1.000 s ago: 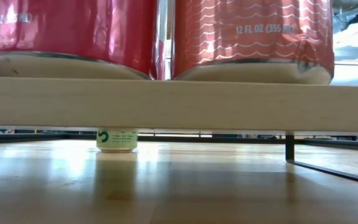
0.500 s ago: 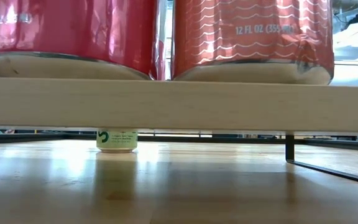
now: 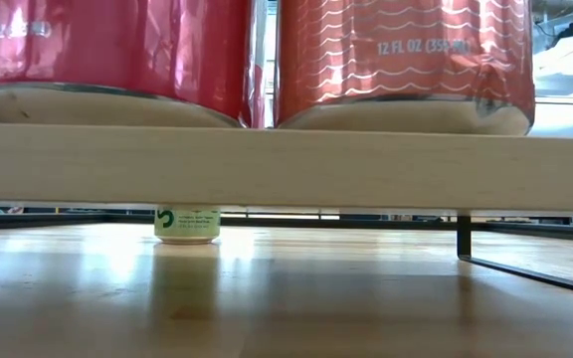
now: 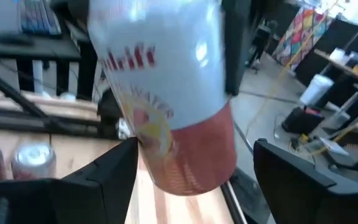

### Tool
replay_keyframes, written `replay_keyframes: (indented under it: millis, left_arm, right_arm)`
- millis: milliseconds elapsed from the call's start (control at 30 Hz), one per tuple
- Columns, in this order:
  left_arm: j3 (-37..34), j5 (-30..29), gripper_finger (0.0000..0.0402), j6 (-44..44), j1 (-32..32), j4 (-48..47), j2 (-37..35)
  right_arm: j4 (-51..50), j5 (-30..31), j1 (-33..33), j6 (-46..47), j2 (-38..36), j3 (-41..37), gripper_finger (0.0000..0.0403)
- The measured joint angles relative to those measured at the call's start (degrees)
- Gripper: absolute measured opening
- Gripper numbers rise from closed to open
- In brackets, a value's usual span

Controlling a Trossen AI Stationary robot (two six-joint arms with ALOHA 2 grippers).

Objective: Place canned beverage on shelf
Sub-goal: Put the pink soda can on the shelf aligned with the other pink soda can

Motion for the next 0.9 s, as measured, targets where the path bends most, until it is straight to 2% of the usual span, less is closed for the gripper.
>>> replay_keyframes:
  millis: [133, 367, 900]
  left_arm:
    - [0.02, -0.34, 0.0304, 0.0, 0.02, -0.04, -0.15]
    - [0.02, 0.65, 0.0304, -0.57, 0.0, 2.49, -0.1]
    - [0.02, 7.91, 0.0304, -2.23, 0.02, 7.65, -0.23]
  right_arm:
    - [1.92, -4.29, -0.07, -0.01, -0.39, 0.09, 0.0306]
    - [2.36, -6.78, -0.47, -0.04, 0.78, 0.13, 0.0306]
    - [5.12, -7.26, -1.13, -1.48, 0.68, 0.15, 0.0306]
